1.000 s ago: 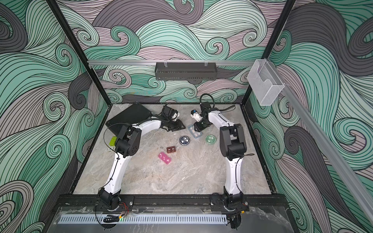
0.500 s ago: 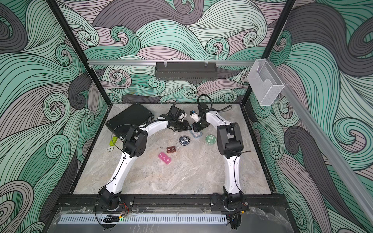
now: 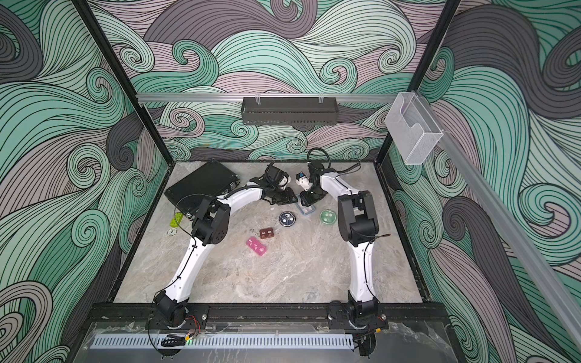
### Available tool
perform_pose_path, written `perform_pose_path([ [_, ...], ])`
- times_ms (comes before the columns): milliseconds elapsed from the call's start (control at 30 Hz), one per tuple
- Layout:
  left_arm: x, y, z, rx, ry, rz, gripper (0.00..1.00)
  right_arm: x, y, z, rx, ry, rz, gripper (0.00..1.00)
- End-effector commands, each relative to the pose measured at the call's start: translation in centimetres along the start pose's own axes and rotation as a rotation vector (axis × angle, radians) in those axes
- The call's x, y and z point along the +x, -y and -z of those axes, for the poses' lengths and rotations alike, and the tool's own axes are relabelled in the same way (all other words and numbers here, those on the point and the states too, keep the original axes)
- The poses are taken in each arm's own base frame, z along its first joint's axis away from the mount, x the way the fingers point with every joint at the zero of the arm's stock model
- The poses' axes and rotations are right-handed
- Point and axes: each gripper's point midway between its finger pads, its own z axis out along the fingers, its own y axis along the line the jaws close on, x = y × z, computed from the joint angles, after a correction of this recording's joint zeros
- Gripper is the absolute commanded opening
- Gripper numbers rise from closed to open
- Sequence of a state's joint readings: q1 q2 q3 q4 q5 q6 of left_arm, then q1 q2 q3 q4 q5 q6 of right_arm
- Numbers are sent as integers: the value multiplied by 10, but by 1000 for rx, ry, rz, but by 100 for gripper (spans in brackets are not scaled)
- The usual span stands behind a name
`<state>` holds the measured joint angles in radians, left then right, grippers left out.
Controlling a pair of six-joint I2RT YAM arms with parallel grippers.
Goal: Close pillboxes
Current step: Close the lid on the pillbox.
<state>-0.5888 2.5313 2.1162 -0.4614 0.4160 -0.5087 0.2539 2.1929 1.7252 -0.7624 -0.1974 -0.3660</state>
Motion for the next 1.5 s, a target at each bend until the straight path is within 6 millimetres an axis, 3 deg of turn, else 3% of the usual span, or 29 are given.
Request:
perform_pose_path([
  [0,21,-20,-16,-101,-67,2,39,24,-3,-20,-8,-115,0,47],
  [833,44,-35,-33,-244,-73,96,32,40,-2,-33,64,-272,3,42],
  [1000,48,-34,-34,-238,-75,125,31,36,-5,-27,59,-255,-19,43],
  [1100,36,-27,-17,-236,-37,101,31,17,-2,-5,47,-170,-74,44],
  [1200,13,-11,13,-213,42,55,39,-7,8,33,61,-40,-137,45],
  [1367,-40,18,93,-205,221,-54,56,-26,23,105,141,158,-185,55],
  [1433,-51,21,128,-227,282,-79,61,-22,33,127,191,235,-214,66],
  [1467,-55,20,149,-253,321,-86,65,-16,38,139,225,271,-238,76],
])
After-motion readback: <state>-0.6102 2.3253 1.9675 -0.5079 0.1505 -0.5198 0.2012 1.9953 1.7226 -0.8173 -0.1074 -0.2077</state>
